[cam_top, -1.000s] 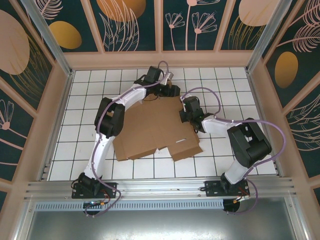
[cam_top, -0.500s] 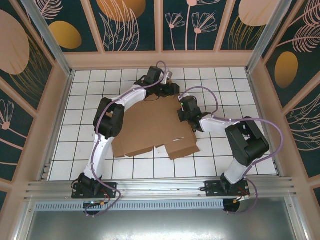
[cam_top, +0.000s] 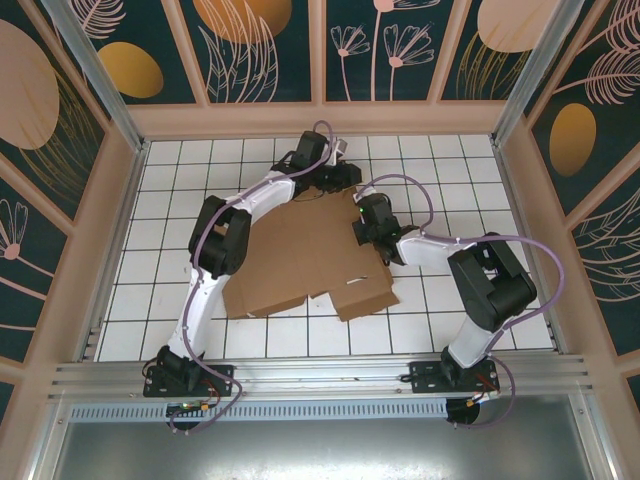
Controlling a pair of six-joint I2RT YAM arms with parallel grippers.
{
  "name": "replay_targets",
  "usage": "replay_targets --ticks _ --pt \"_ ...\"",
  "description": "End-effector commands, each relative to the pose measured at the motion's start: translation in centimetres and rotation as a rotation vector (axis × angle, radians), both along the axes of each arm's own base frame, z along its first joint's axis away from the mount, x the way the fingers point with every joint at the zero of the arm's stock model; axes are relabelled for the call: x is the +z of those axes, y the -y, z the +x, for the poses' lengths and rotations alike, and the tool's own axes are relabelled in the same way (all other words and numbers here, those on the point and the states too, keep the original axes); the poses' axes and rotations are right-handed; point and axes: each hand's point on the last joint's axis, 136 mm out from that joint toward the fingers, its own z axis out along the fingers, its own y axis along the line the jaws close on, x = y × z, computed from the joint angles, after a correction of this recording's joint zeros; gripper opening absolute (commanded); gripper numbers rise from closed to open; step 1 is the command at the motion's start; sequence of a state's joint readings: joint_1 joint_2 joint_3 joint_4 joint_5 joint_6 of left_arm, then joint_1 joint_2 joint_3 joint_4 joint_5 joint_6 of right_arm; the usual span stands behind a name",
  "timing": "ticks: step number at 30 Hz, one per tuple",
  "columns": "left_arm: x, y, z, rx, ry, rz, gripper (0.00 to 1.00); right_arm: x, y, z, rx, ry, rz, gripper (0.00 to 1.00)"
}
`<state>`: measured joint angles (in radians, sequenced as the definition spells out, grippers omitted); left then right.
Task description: Fold the paper box
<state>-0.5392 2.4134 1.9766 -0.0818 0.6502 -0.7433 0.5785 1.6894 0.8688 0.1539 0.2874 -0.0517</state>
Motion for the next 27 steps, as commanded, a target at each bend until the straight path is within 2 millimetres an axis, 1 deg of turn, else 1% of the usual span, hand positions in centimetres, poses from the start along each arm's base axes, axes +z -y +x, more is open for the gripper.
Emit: replay_targets --ticks 1,2,4,7,9,11,12,14,16,17,18,19,20,22,24,25,27 --pt "-0.2 0.2 -0.1 -0.011 0.03 0.032 0.47 0.9 -0.6 0.8 0.006 0.041 -0.005 0.0" --pt "-0.5 -0.2 0.0 -0.001 0.04 0.057 0.51 0.9 -0.5 0.7 0.003 0.041 -0.008 0.0" --pt "-0.3 -0.7 -0.2 0.006 0.066 0.081 0.56 0.8 -0.2 0.7 -0.002 0.039 -0.013 0.0" --pt "2.0 -0.9 -0.5 0.007 0.125 0.049 0.67 0.5 0.0 0.5 -0.006 0.035 -0.018 0.0" --pt "3.7 -1.2 -0.6 0.015 0.171 0.041 0.71 0.4 0.1 0.4 -0.01 0.033 -0.015 0.0" --pt "5.8 -1.9 -0.5 0.041 0.233 0.041 0.75 0.5 0.2 0.4 -0.008 0.034 -0.005 0.0" --pt "6.6 -2.4 -0.4 0.061 0.263 0.045 0.79 0.6 0.3 0.5 -0.009 0.035 -0.003 0.0" --pt "7.9 -3.7 -0.4 0.108 0.309 0.057 0.88 0.7 0.4 0.5 -0.009 0.036 -0.003 0.0" --pt "8.5 -5.5 -0.3 0.163 0.337 0.072 0.93 0.5 0.5 0.5 0.002 0.025 0.003 0.0" --pt "8.6 -6.6 -0.3 0.194 0.344 0.081 0.97 0.5 0.5 0.4 0.01 0.016 0.007 0.0" --pt "8.8 -7.9 -0.3 0.226 0.353 0.087 0.98 0.2 0.3 0.3 0.025 0.002 0.016 0.0" --pt "8.7 -9.0 -0.5 0.253 0.357 0.093 0.99 0.1 0.0 0.1 0.039 -0.012 0.024 0.0" --pt "8.7 -10.4 -0.5 0.286 0.363 0.099 0.99 -0.2 0.5 0.3 0.028 -0.029 0.038 0.01" --pt "8.3 -12.9 -0.9 0.34 0.366 0.121 0.99 -0.6 0.9 0.4 0.026 -0.058 0.069 0.03" --pt "6.9 -15.5 -1.5 0.391 0.357 0.18 0.99 -0.8 1.1 0.4 0.022 -0.072 0.08 0.07" --pt "6.4 -16.4 -1.8 0.406 0.355 0.205 0.99 -0.9 1.2 0.5 0.017 -0.077 0.081 0.09" --pt "4.9 -18.0 -2.6 0.428 0.342 0.255 0.99 -1.1 1.5 0.7 0.001 -0.092 0.088 0.24"
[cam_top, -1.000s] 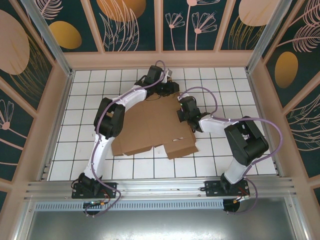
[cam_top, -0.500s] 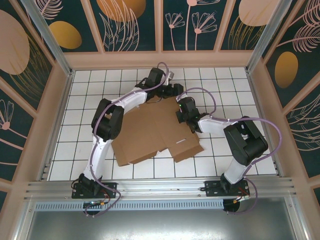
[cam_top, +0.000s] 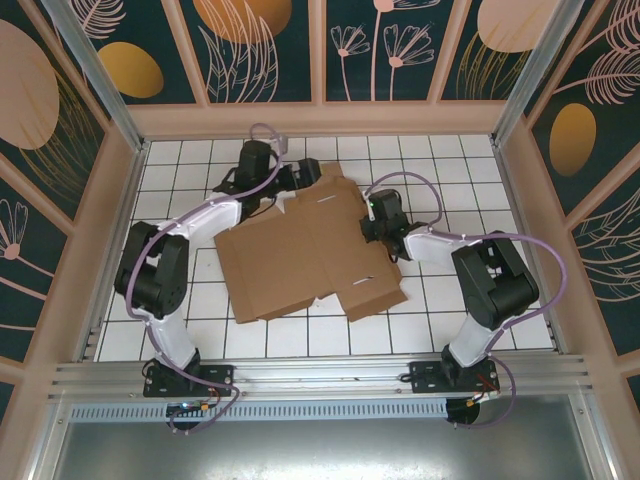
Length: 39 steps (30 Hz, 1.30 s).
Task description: Fold the paper box
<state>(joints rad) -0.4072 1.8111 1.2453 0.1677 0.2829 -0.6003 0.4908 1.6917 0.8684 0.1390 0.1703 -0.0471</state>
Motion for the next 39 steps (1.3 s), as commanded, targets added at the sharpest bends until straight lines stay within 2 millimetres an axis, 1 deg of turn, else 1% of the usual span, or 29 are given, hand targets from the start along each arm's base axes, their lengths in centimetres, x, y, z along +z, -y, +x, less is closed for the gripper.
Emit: replay_targets --ticks 1,3,6,7,8,12,17,19,23,26,27,30,33,34,35,39 --pt "-1.7 -2.5 -0.7 0.068 0.021 0.085 0.99 -0.6 -0.2 0.1 0.004 -0.043 0.029 0.28" --pt "-3.0 -3.3 -1.5 0.079 -0.004 0.103 0.99 -0.8 0.1 0.3 -0.012 -0.063 0.05 0.36" --pt "-4.3 -3.6 -2.3 0.075 -0.032 0.113 0.99 -1.1 0.5 0.2 -0.036 -0.122 0.133 0.41" --pt "-4.5 -3.7 -2.4 0.076 -0.038 0.115 0.99 -1.2 0.9 0.2 -0.049 -0.129 0.138 0.43" --pt "-4.8 -3.8 -2.6 0.076 -0.042 0.118 0.99 -1.3 0.6 -0.1 -0.033 -0.146 0.158 0.45" --pt "-4.9 -4.0 -2.5 0.085 -0.038 0.12 0.99 -1.7 0.4 -1.0 -0.02 -0.181 0.158 0.49" --pt "-4.4 -3.9 -2.0 0.083 -0.026 0.107 0.99 -2.3 1.5 -1.7 -0.048 -0.196 0.128 0.49" --pt "-4.5 -3.9 -1.9 0.081 -0.028 0.105 0.99 -2.6 1.8 -1.9 -0.056 -0.203 0.113 0.47" --pt "-4.6 -4.0 -1.8 0.081 -0.031 0.104 0.99 -2.9 2.2 -1.8 -0.059 -0.208 0.08 0.38" --pt "-4.4 -4.2 -1.9 0.086 -0.026 0.108 0.99 -2.7 2.2 -1.7 -0.049 -0.2 0.054 0.12" --pt "-4.3 -4.4 -1.8 0.09 -0.024 0.108 0.99 -2.5 2.4 -1.5 -0.054 -0.188 0.031 0.0" --pt "-3.9 -4.7 -1.9 0.101 -0.014 0.112 0.99 -2.1 3.1 -1.2 -0.066 -0.157 -0.056 0.0" --pt "-3.8 -5.1 -1.9 0.113 -0.009 0.118 0.99 -1.0 3.7 -0.6 -0.078 -0.105 -0.137 0.0" --pt "-4.0 -5.3 -1.9 0.118 -0.009 0.122 0.99 -0.4 3.9 -0.4 -0.081 -0.08 -0.16 0.0" --pt "-2.6 -5.6 -2.0 0.124 0.02 0.113 0.99 0.2 4.1 -0.2 -0.083 -0.055 -0.177 0.0" --pt "-1.9 -6.8 -2.0 0.158 0.033 0.098 0.99 2.8 3.7 0.2 -0.042 0.041 -0.206 0.0"
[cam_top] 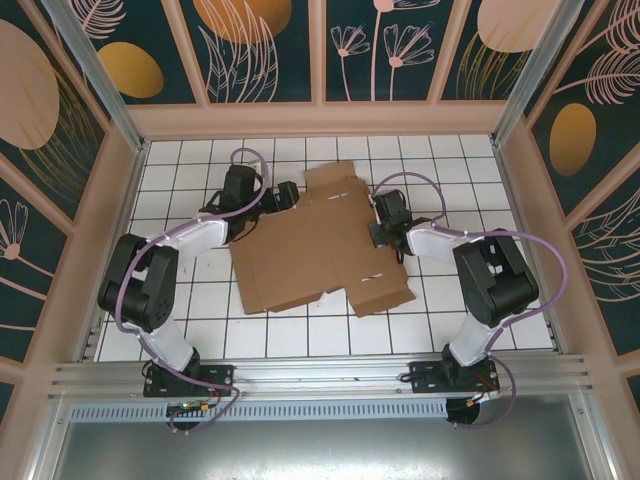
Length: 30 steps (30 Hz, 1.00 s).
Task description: Fold the paper box
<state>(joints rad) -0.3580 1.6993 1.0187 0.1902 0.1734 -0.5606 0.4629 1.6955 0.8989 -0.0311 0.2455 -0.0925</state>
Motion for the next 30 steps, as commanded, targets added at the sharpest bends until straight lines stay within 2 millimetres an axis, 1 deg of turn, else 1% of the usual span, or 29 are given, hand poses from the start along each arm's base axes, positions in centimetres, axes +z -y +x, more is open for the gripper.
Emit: replay_targets --ticks 1,4,9,10,11,12,14,15,17,18,20,24,27,30 --pt "2.7 -1.4 0.6 0.036 0.087 -0.013 0.99 5.1 0.2 1.3 0.035 0.16 -0.075 0.0" --pt "3.6 -2.3 0.8 0.057 0.124 -0.02 0.99 6.6 0.1 1.7 0.086 0.228 -0.155 0.0" --pt "4.9 -3.5 1.5 0.071 0.15 -0.04 0.99 8.2 -0.4 1.9 0.164 0.296 -0.318 0.0" --pt "4.9 -3.6 1.6 0.072 0.151 -0.043 0.99 8.5 -0.2 2.1 0.165 0.308 -0.348 0.0" --pt "4.9 -3.6 1.8 0.068 0.15 -0.044 0.99 8.9 0.0 2.2 0.162 0.32 -0.366 0.0" --pt "4.9 -3.6 1.8 0.064 0.149 -0.045 0.99 9.2 -0.8 1.9 0.186 0.33 -0.37 0.0" --pt "5.0 -3.5 2.0 0.057 0.148 -0.048 0.99 9.3 -1.2 1.8 0.204 0.323 -0.331 0.0" --pt "4.8 -3.3 2.0 0.047 0.144 -0.051 0.99 8.7 -2.1 1.4 0.241 0.288 -0.276 0.0" --pt "4.6 -2.9 1.9 0.03 0.133 -0.06 0.99 7.0 -2.2 1.2 0.249 0.135 -0.103 0.0" --pt "4.5 -2.9 1.9 0.026 0.131 -0.063 0.99 6.4 -2.1 1.3 0.227 0.069 -0.029 0.0" --pt "4.3 -2.8 1.7 0.02 0.124 -0.065 0.99 5.0 -2.1 1.2 0.201 -0.037 0.068 0.0" --pt "3.9 -2.8 1.4 0.015 0.114 -0.057 0.99 2.9 -2.0 0.9 0.178 -0.124 0.111 0.0" --pt "3.7 -2.8 1.4 0.013 0.109 -0.053 0.99 1.5 -1.1 1.2 0.148 -0.155 0.081 0.0" --pt "3.6 -2.7 1.4 0.008 0.106 -0.053 0.99 0.8 -0.4 1.6 0.111 -0.177 0.085 0.09"
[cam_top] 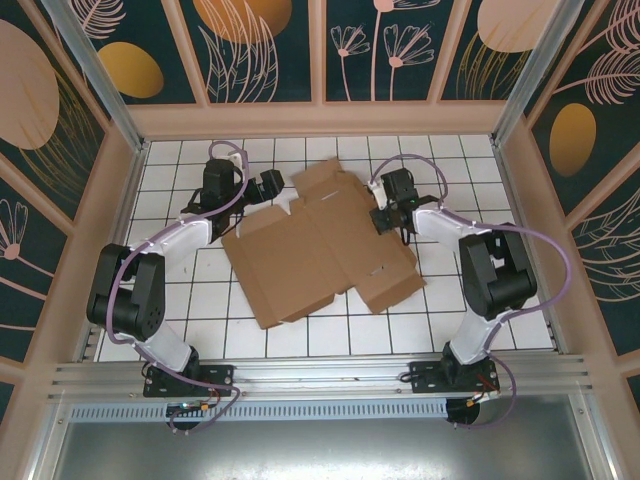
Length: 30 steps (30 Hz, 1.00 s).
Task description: Fold the paper box
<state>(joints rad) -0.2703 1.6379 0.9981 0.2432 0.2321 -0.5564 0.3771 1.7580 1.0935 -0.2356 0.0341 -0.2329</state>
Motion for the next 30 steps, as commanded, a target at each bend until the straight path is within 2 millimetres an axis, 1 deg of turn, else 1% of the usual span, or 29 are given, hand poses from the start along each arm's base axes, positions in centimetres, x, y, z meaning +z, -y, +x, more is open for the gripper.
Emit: replay_targets --ticks 1,4,6,10,17,20,21,23,24,25,27,30 --pt "0.5 0.4 0.4 -0.028 0.025 0.0 0.99 -0.6 0.5 0.0 -0.055 -0.07 0.041 0.12" --pt "0.5 0.6 0.5 -0.033 0.023 -0.003 0.99 -1.0 1.1 0.2 -0.084 -0.088 0.059 0.26" --pt "0.6 0.6 0.6 -0.036 0.026 -0.005 0.99 -1.4 1.2 0.0 -0.088 -0.111 0.082 0.3" --pt "0.6 0.7 0.6 -0.039 0.024 -0.007 0.99 -2.3 1.3 -0.4 -0.081 -0.136 0.08 0.31" --pt "0.5 0.8 0.6 -0.044 0.022 -0.013 0.99 -3.3 0.7 -0.7 -0.064 -0.167 0.101 0.32" --pt "0.6 0.9 0.6 -0.049 0.023 -0.014 0.99 -3.5 0.7 -0.6 -0.06 -0.171 0.099 0.29" --pt "0.6 0.9 0.5 -0.052 0.023 -0.014 0.99 -3.6 0.7 -0.7 -0.059 -0.176 0.097 0.26" --pt "0.6 0.8 0.5 -0.051 0.023 -0.012 0.99 -3.7 0.7 -0.9 -0.047 -0.183 0.087 0.13" --pt "0.6 0.8 0.5 -0.049 0.023 -0.009 0.99 -3.6 0.8 -0.9 -0.041 -0.181 0.077 0.04" --pt "0.6 0.8 0.5 -0.047 0.024 -0.006 0.99 -3.4 0.9 -0.9 -0.042 -0.171 0.061 0.0" --pt "0.4 0.6 0.4 -0.043 0.023 0.002 0.99 -2.6 1.2 -0.6 -0.042 -0.133 0.03 0.0" --pt "0.4 0.5 0.4 -0.038 0.022 0.004 0.99 -1.1 1.0 -0.4 -0.009 -0.034 -0.062 0.0"
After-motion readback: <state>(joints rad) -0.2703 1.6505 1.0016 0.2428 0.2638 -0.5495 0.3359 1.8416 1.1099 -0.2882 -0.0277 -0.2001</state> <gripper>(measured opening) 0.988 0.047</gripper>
